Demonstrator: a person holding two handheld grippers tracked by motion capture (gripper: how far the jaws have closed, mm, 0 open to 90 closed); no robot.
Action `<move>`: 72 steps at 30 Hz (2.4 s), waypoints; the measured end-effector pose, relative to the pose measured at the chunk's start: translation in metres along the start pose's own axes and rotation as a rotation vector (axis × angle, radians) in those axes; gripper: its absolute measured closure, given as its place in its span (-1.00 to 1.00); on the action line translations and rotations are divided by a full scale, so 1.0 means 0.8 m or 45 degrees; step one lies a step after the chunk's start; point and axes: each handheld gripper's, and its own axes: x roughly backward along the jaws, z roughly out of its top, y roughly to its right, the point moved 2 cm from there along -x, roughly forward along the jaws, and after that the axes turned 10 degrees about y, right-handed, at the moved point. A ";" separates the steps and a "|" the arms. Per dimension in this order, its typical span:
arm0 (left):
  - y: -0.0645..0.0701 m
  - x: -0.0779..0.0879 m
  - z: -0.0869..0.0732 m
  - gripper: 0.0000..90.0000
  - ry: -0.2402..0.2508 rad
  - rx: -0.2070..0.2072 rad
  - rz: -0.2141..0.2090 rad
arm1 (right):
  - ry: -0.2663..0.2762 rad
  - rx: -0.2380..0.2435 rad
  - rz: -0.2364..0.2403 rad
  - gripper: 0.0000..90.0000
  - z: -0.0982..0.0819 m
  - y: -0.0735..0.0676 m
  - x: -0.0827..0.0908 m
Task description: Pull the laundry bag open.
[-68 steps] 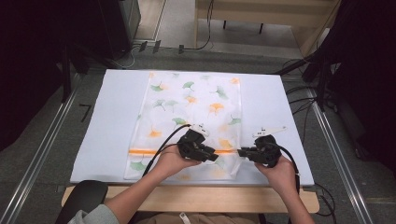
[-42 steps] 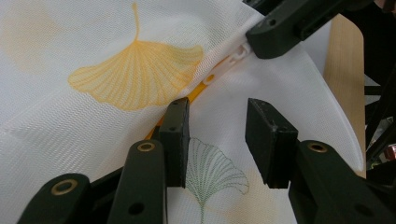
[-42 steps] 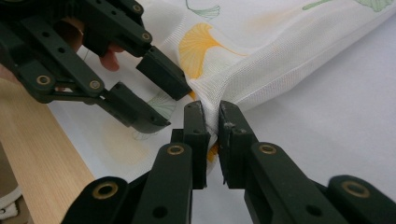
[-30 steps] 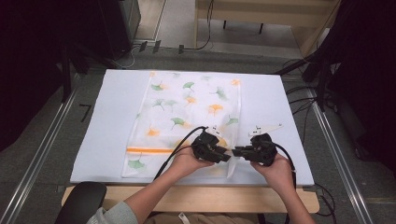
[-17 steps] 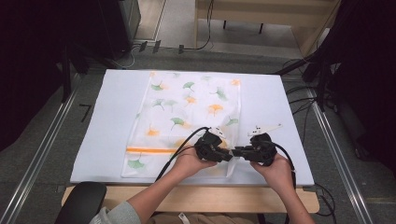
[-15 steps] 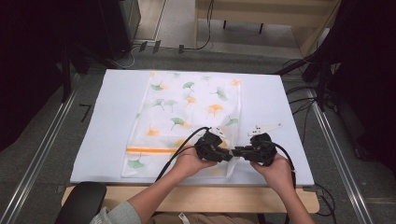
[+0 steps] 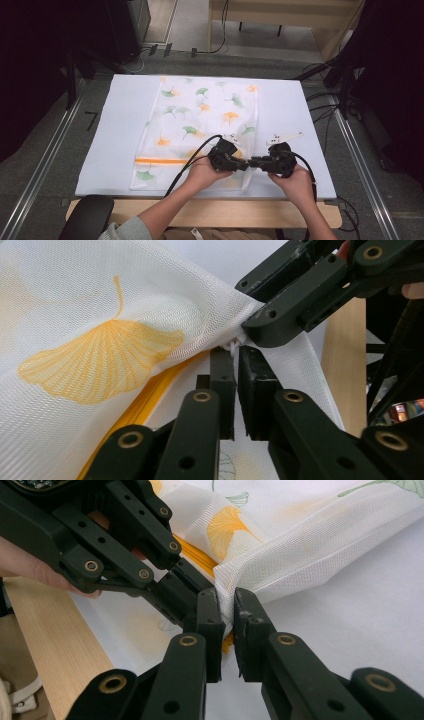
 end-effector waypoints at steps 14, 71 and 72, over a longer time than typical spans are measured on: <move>-0.002 0.003 0.001 1.00 -0.026 0.014 0.010 | -0.011 0.015 -0.013 0.89 -0.001 -0.003 0.000; -0.032 0.017 -0.011 1.00 -0.120 0.107 0.109 | -0.004 0.034 -0.027 0.89 0.001 -0.001 0.005; -0.032 0.017 -0.011 1.00 -0.125 0.109 0.108 | -0.006 0.040 -0.027 0.89 0.002 -0.002 0.005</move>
